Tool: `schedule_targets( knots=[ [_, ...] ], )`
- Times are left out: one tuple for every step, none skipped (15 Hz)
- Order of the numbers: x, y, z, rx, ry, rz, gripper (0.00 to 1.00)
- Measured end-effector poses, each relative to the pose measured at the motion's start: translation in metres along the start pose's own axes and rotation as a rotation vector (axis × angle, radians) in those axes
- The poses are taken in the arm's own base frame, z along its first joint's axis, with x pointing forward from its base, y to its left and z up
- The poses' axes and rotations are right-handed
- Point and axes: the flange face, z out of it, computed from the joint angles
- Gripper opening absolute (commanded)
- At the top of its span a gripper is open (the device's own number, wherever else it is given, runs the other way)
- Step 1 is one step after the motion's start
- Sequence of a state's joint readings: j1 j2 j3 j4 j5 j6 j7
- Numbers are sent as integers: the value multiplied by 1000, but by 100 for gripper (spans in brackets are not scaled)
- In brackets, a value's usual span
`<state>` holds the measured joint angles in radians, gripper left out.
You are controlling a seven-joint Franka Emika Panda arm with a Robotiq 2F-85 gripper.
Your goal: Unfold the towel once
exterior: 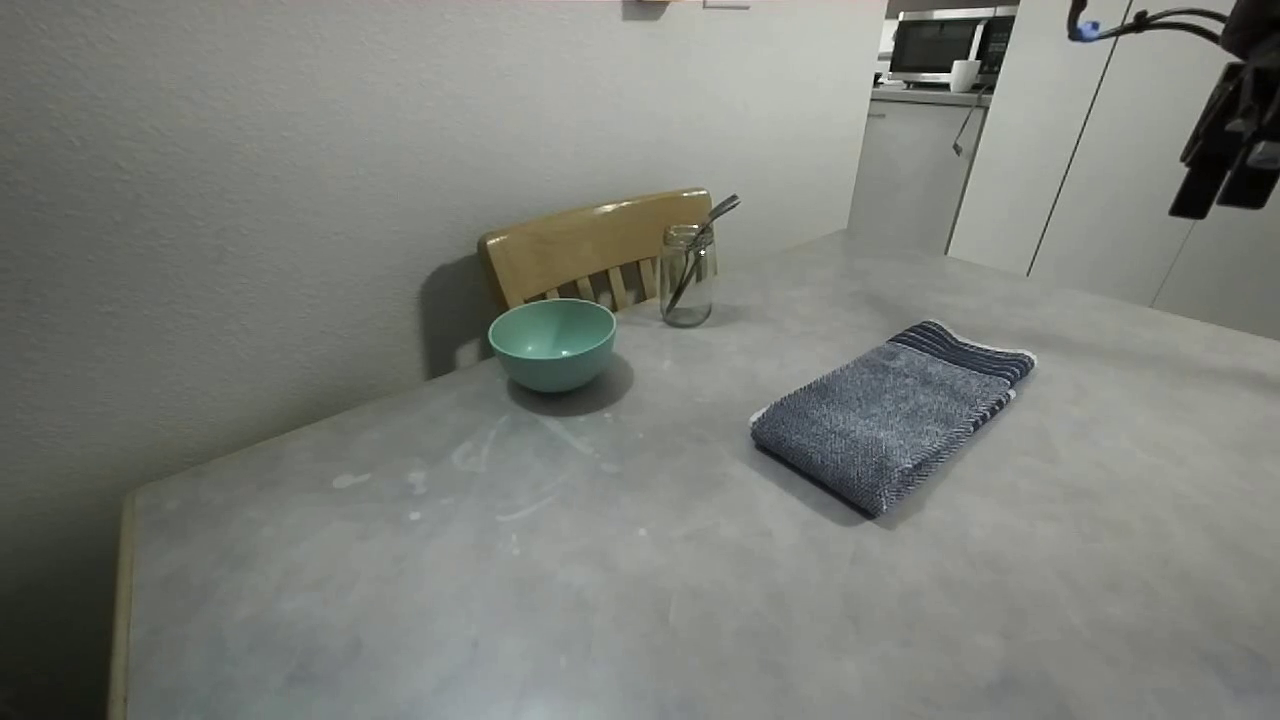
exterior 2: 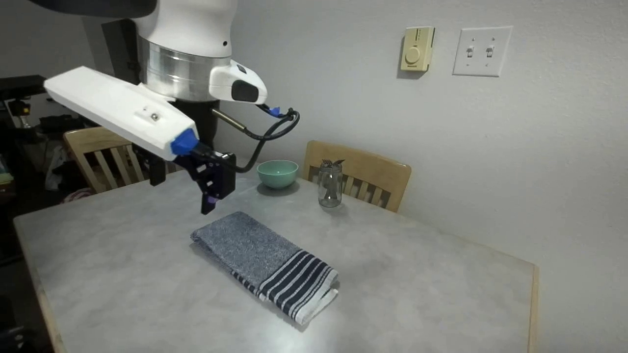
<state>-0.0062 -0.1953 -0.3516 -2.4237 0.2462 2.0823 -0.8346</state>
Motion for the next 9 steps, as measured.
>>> schedule_targets(
  knots=[
    [0,0,-1,0,0,-1,100],
    [0,0,-1,0,1,-1,100],
    [1,0,-2,-1,1,-2,100],
    [1,0,-2,-1,2,-2,100],
    [1,0,-2,-1,2,-2,100],
    [1,0,-2,-2,1,-3,100],
    [2,-1,-2,-6,2,0,100],
    [2,0,-2,-13,6,6,100],
    [3,0,-3,-26,12,12,100]
  ],
)
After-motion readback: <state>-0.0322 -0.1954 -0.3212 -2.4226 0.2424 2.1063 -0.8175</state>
